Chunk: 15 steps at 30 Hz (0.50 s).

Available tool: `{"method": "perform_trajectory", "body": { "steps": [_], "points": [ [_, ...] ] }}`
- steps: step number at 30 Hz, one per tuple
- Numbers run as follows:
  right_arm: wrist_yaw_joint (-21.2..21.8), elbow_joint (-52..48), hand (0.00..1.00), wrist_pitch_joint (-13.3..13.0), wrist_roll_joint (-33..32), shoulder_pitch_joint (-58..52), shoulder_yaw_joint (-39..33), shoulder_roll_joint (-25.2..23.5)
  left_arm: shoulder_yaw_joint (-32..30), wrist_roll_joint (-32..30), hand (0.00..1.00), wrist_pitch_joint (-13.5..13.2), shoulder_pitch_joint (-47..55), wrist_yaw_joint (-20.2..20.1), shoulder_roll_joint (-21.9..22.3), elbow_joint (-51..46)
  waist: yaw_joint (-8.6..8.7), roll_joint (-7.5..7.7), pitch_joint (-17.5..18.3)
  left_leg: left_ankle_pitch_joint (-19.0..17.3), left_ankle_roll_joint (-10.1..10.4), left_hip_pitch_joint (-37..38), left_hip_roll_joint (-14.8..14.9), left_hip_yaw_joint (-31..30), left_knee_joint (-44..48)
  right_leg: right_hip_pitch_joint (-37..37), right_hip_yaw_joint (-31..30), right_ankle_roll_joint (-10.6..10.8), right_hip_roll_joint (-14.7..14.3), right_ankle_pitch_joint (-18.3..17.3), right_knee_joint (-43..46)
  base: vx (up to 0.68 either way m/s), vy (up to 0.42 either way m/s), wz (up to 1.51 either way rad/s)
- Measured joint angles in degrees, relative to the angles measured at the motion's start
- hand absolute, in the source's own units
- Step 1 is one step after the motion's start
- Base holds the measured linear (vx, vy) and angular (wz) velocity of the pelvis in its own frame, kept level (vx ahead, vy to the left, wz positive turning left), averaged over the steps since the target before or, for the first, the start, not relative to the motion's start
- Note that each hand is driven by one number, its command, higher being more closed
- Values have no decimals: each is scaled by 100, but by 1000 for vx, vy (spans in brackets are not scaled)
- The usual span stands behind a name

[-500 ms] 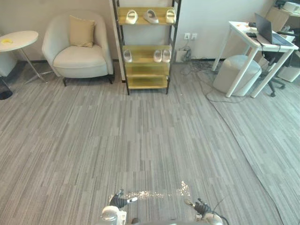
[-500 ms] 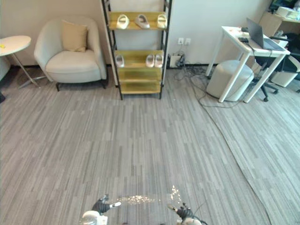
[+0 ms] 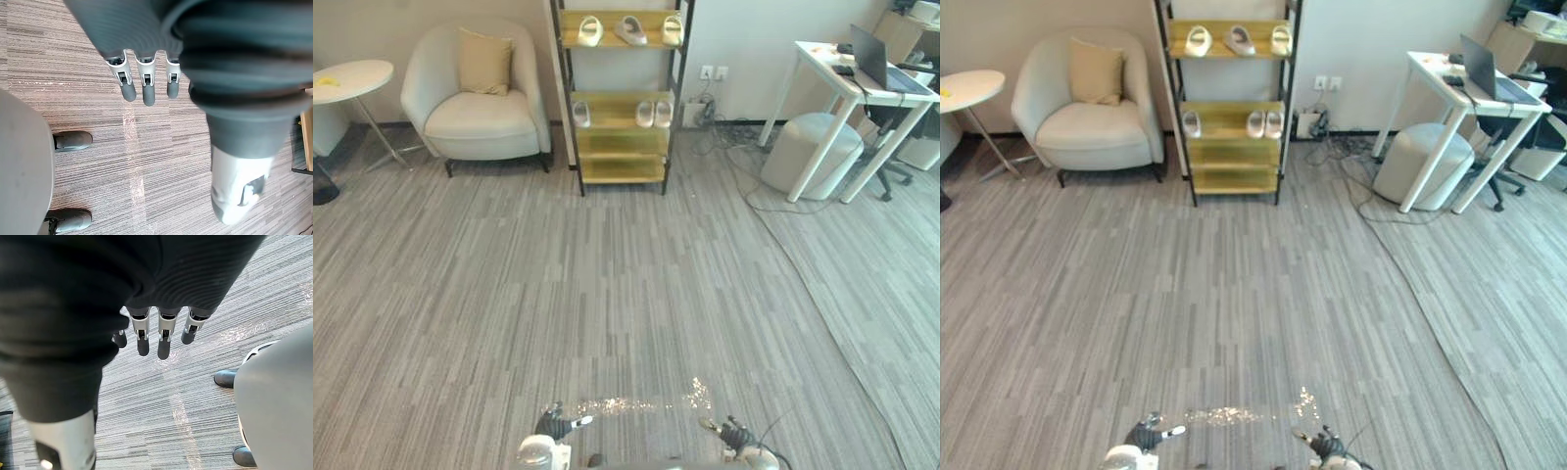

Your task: Organize the slippers on the shoe rack

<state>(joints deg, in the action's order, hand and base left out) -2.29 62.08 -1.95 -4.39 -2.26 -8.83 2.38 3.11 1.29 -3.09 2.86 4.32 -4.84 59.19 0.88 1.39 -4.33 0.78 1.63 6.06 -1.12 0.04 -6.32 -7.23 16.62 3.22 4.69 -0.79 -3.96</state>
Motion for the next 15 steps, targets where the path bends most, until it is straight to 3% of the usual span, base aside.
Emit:
{"method": "perform_trajectory", "body": {
  "steps": [15],
  "points": [
    [0,-55,0,-2,-8,1,13,8,8,1,0,6,-49,5,2,-4,0,-20,-56,-97,62,-21,54,85,-1,50,-82,-18,-42,-111,57,-5,-1,-3]
  ]
}}
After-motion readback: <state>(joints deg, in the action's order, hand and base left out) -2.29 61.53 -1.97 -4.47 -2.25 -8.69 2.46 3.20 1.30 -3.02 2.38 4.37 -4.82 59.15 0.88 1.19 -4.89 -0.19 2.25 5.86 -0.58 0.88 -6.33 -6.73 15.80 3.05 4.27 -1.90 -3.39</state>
